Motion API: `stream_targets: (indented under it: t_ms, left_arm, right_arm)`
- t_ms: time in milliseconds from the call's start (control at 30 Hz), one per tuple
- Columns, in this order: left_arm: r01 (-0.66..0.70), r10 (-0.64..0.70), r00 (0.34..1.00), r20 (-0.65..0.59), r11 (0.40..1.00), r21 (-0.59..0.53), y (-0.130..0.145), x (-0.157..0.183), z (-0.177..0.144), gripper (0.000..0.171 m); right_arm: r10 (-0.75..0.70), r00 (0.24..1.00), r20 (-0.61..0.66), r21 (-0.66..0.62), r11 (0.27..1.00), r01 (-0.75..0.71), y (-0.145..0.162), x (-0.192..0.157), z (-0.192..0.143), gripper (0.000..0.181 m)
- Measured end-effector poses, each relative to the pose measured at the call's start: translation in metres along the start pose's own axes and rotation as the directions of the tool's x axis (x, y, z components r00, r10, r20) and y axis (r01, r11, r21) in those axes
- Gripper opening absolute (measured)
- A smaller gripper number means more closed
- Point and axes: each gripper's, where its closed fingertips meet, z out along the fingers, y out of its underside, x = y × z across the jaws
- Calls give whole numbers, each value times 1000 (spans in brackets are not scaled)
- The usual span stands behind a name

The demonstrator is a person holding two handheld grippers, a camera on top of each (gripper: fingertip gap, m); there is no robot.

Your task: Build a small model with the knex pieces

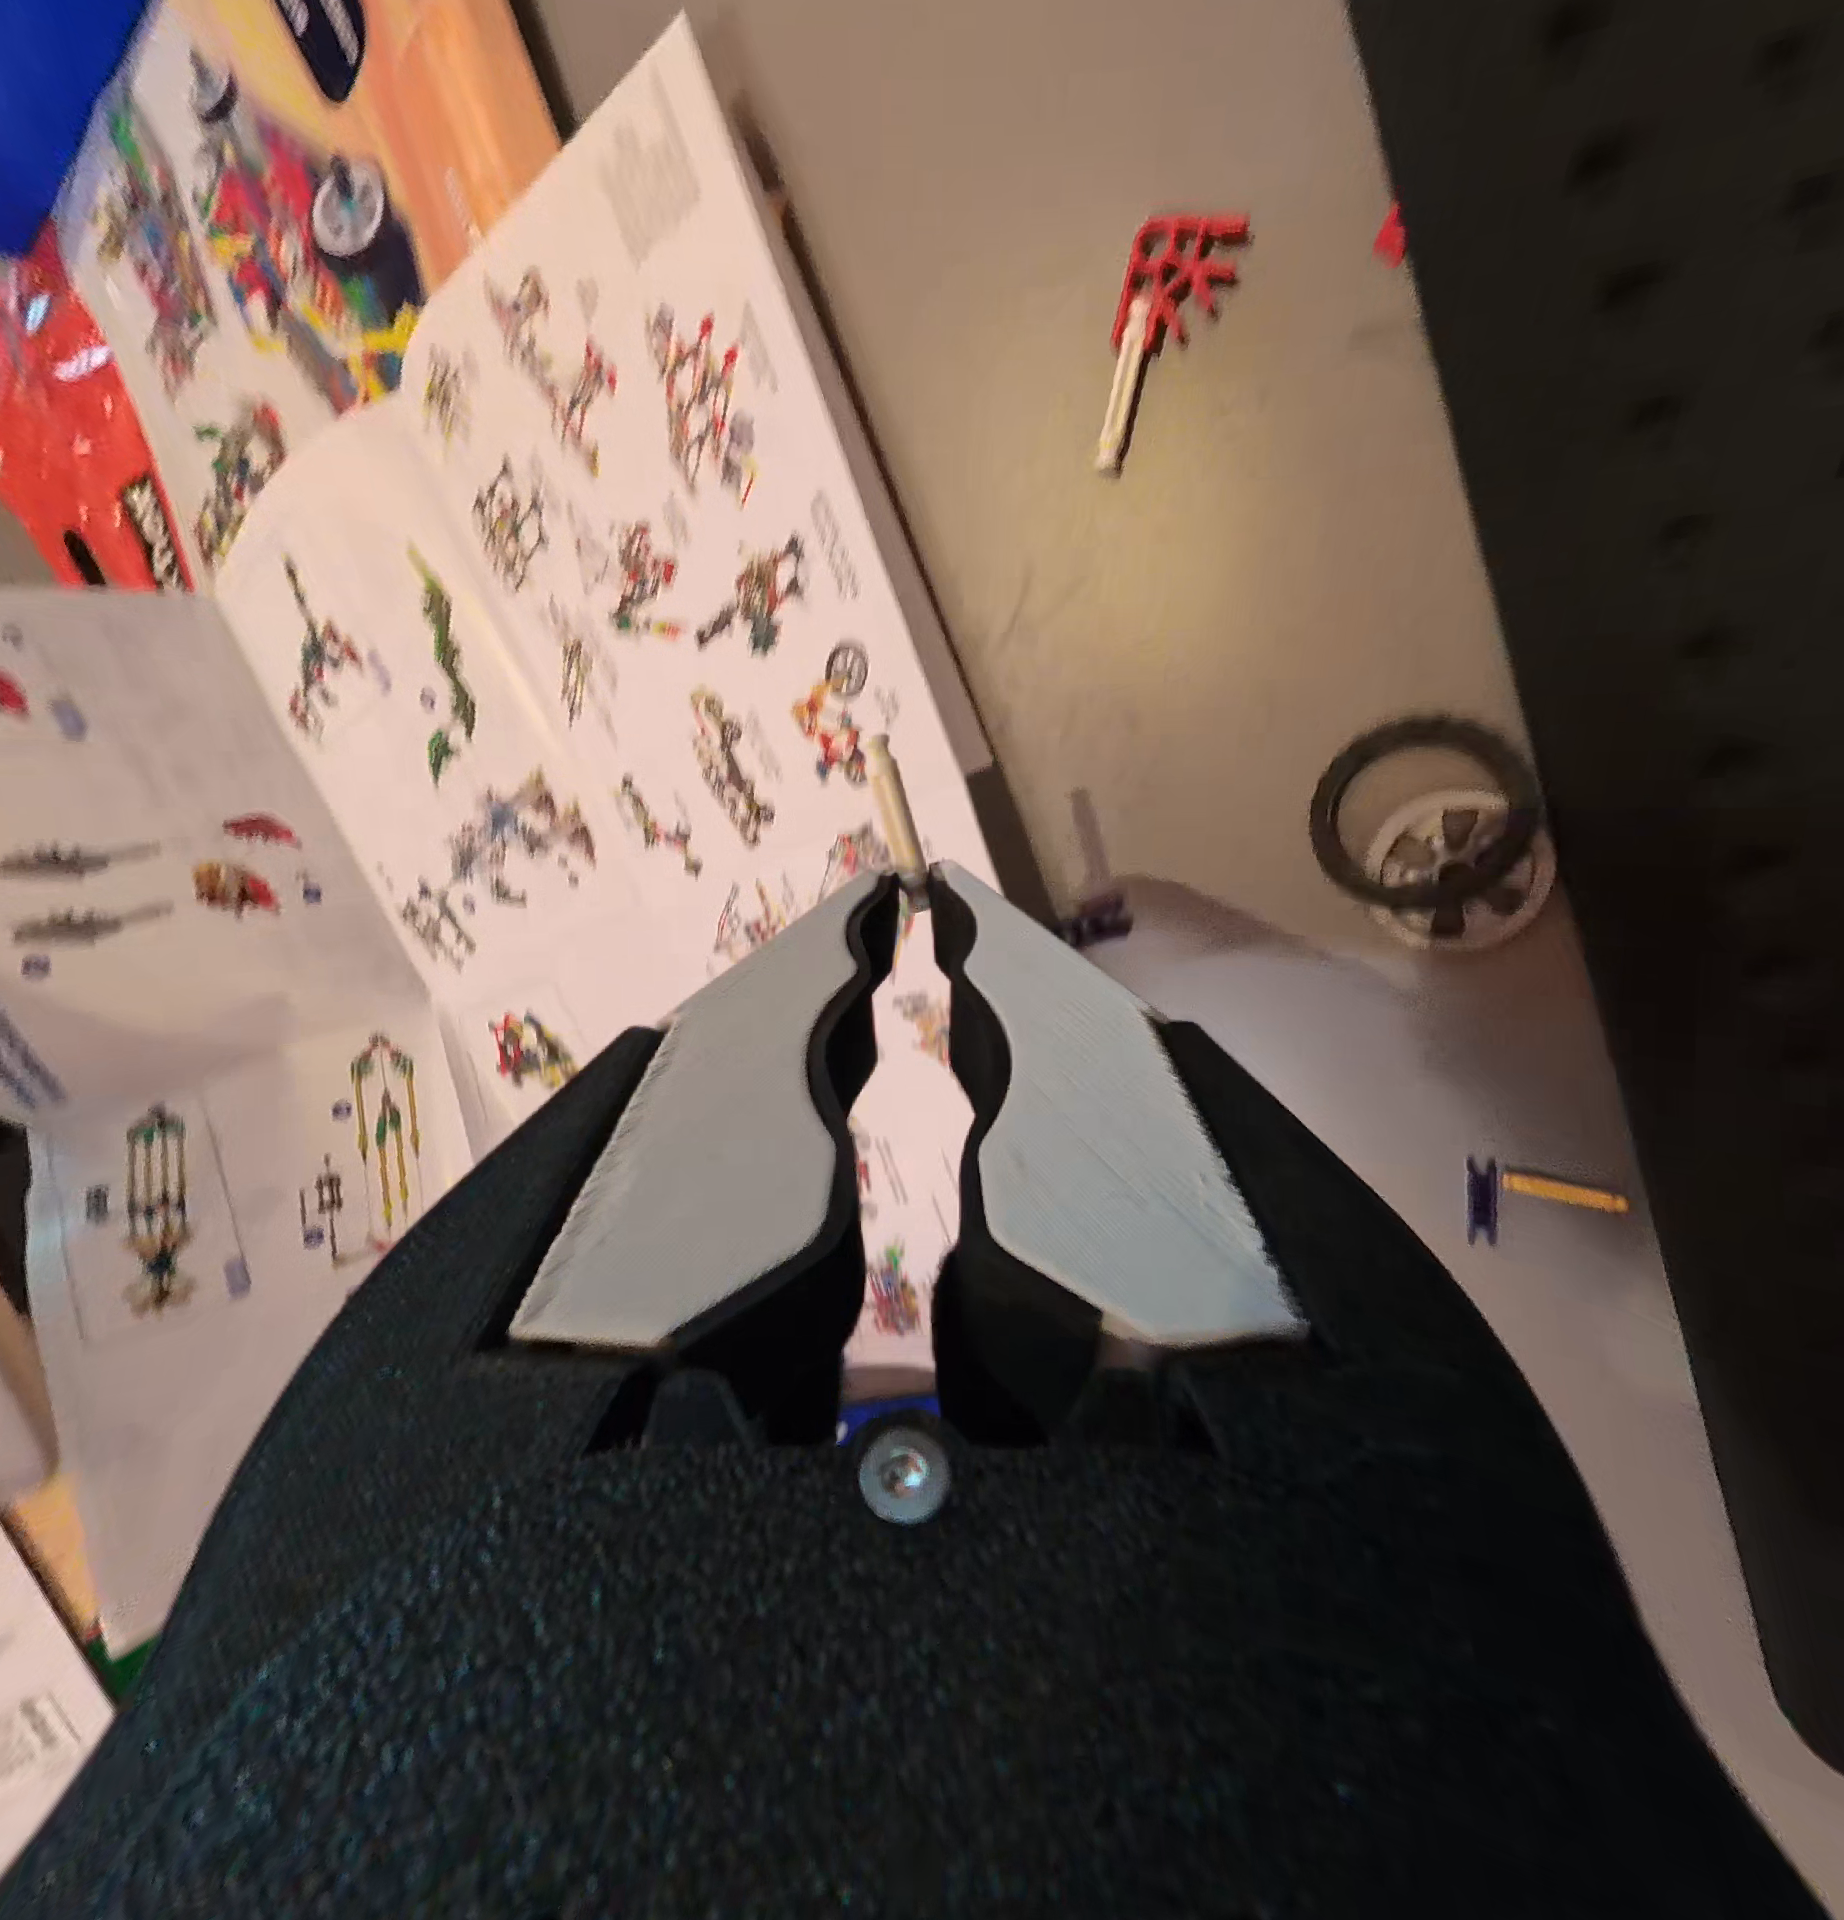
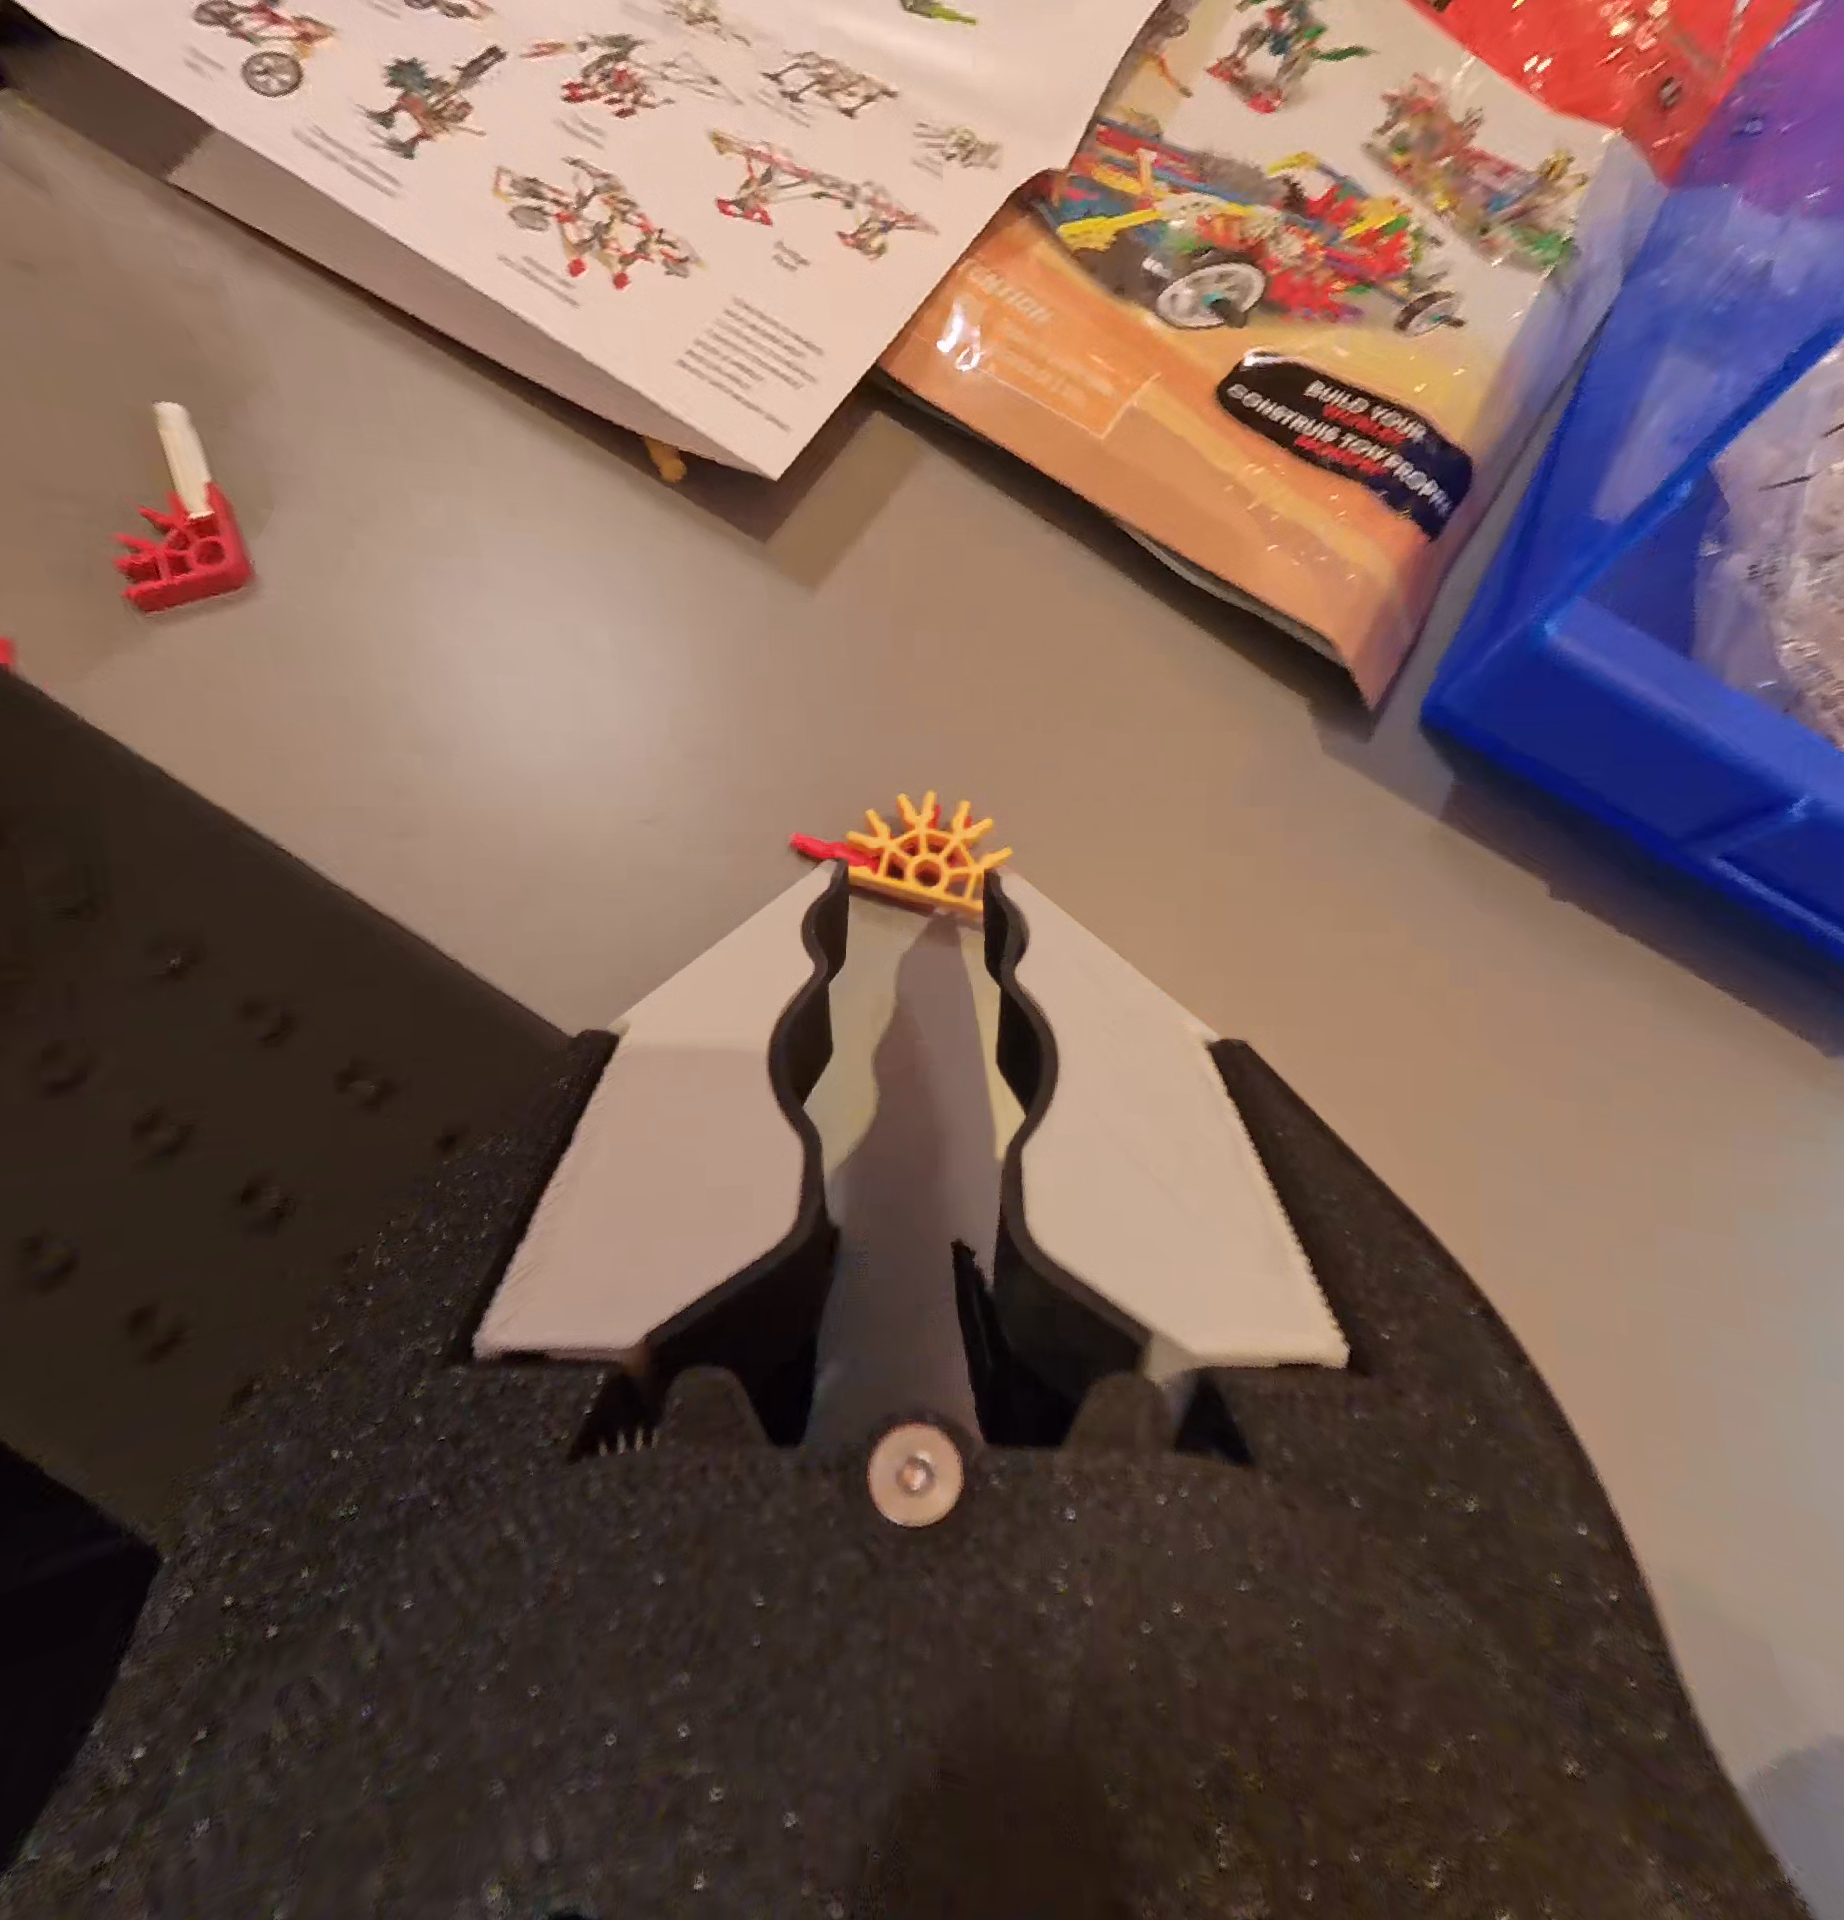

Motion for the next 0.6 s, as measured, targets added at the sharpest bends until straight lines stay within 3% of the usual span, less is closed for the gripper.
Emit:
stream_targets:
  t_ms: [133,233,300,333,600]
  left_arm:
    - [-39,39,999,-34,999,18,-24,6,18,3]
    - [-34,36,998,-48,999,36,-32,9,26,3]
    - [-28,30,998,-54,999,46,-35,11,29,3]
    - [-24,27,998,-59,998,54,-36,13,31,2]
    - [-17,23,996,-81,997,73,-40,14,38,3]
  right_arm:
    - [-8,1000,12,-50,999,9,4,4,9,31]
    - [-8,1000,29,-107,994,11,13,5,22,53]
    - [-13,999,41,-92,996,17,11,3,25,51]
    - [-21,999,41,-82,996,24,9,2,26,40]
    - [0,999,40,-14,1000,0,1,7,10,39]
